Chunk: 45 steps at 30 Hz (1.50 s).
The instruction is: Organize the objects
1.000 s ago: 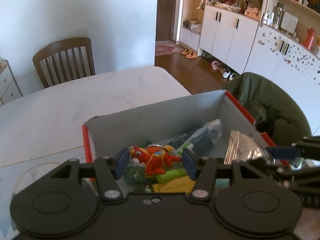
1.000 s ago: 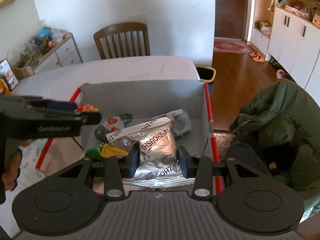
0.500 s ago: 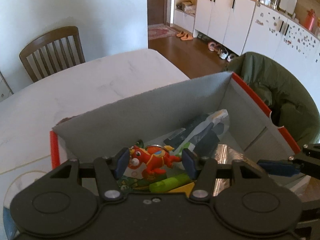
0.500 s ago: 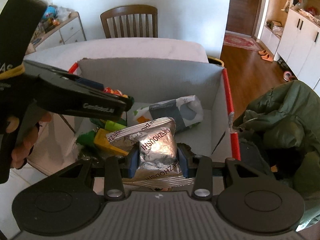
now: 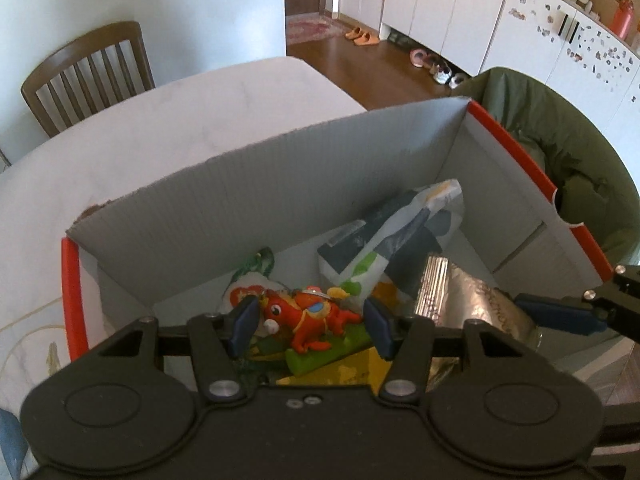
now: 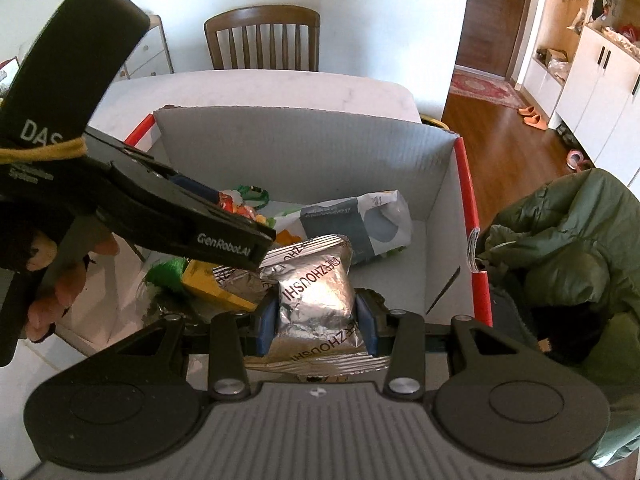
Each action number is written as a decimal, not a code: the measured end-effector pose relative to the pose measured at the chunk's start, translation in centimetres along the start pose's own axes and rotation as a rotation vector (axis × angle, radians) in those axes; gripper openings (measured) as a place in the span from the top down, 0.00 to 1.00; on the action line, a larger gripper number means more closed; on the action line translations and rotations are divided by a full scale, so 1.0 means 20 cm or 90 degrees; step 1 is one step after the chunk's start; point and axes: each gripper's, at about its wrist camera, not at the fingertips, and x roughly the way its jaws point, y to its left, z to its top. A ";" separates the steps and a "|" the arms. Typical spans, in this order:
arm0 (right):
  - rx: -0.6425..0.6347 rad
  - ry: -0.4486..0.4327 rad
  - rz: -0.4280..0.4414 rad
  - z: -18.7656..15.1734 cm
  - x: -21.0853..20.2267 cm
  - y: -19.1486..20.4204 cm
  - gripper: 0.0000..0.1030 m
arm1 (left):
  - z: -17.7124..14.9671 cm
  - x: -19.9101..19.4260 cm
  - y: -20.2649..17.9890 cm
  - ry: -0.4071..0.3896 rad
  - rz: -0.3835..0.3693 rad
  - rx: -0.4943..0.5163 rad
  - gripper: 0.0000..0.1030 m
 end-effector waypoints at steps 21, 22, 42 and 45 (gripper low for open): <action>0.021 -0.072 0.023 -0.05 -0.19 -0.05 0.49 | -0.08 -0.23 -0.06 -0.078 0.021 0.014 0.32; 0.024 -0.077 0.022 -0.06 -0.20 -0.05 0.49 | -0.08 -0.25 -0.07 -0.085 0.022 0.013 0.32; 0.050 -0.151 0.074 -0.14 -0.49 0.01 0.47 | -0.30 -0.69 0.00 -0.201 0.044 -0.047 0.28; 0.052 -0.162 0.082 -0.15 -0.53 0.03 0.47 | -0.33 -0.73 0.00 -0.210 0.040 -0.056 0.28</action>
